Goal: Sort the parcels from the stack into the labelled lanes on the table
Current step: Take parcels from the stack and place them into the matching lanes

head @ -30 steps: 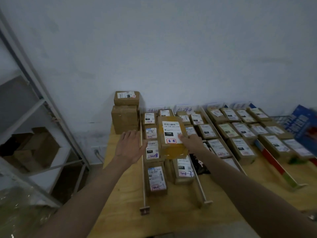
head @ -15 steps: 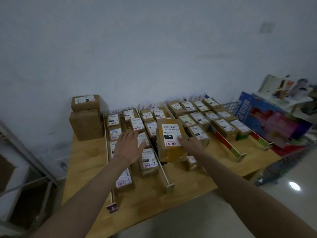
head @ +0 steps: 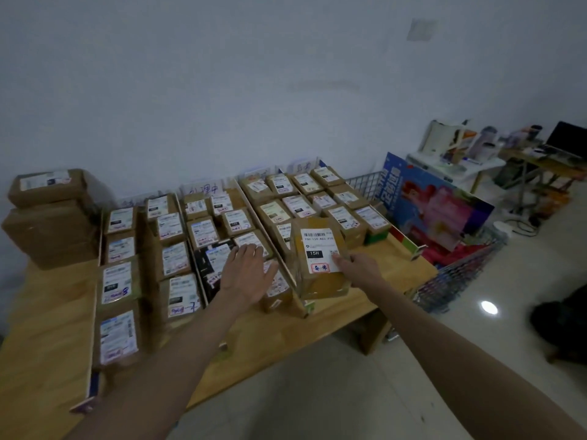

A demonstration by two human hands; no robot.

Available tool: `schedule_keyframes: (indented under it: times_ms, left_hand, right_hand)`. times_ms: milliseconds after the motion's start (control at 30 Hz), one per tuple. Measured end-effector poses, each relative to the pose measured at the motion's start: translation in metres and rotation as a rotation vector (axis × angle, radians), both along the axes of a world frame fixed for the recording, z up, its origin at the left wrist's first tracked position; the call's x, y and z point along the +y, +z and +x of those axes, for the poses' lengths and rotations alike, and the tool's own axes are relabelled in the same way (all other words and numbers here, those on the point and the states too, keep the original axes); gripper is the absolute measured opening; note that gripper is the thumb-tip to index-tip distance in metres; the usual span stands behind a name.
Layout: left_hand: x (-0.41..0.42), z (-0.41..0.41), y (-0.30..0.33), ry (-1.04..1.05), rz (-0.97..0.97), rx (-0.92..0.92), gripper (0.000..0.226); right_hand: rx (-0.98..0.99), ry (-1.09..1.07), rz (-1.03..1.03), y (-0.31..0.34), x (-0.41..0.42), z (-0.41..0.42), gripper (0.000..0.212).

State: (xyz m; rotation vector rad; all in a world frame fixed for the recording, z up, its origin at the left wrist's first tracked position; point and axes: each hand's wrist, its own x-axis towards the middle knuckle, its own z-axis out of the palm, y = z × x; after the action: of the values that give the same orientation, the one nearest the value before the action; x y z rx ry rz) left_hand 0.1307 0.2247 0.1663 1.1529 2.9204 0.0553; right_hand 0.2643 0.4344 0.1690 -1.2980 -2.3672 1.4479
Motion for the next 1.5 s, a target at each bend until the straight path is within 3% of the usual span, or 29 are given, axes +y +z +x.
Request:
schedule_keyframes:
  times_ms: [267,567,867,1367,1500]
  left_hand:
    - [0.088,0.027,-0.021,-0.009,-0.005,-0.045,0.065]
    - [0.197,-0.005,-0.047,-0.031,0.039,-0.084,0.060]
    - [0.296,-0.037,-0.082,-0.021,0.041,-0.159,0.058]
    - [0.357,0.000,-0.133,0.197,-0.135,-0.266,0.055]
    - [0.367,0.012,-0.140,0.258,-0.149,-0.292,0.057]
  right_hand:
    - [-0.026,-0.016,-0.017,-0.020,0.088,0.034,0.042]
    - [0.013,-0.076,-0.019,-0.034,0.191,0.021,0.030]
    - [-0.175,-0.119,-0.011,-0.060,0.320,0.007,0.033]
    - [-0.294,0.256,-0.168,-0.104,0.402,-0.008,0.020]
    - [-0.274,0.320,-0.206,-0.108,0.414,-0.020,0.037]
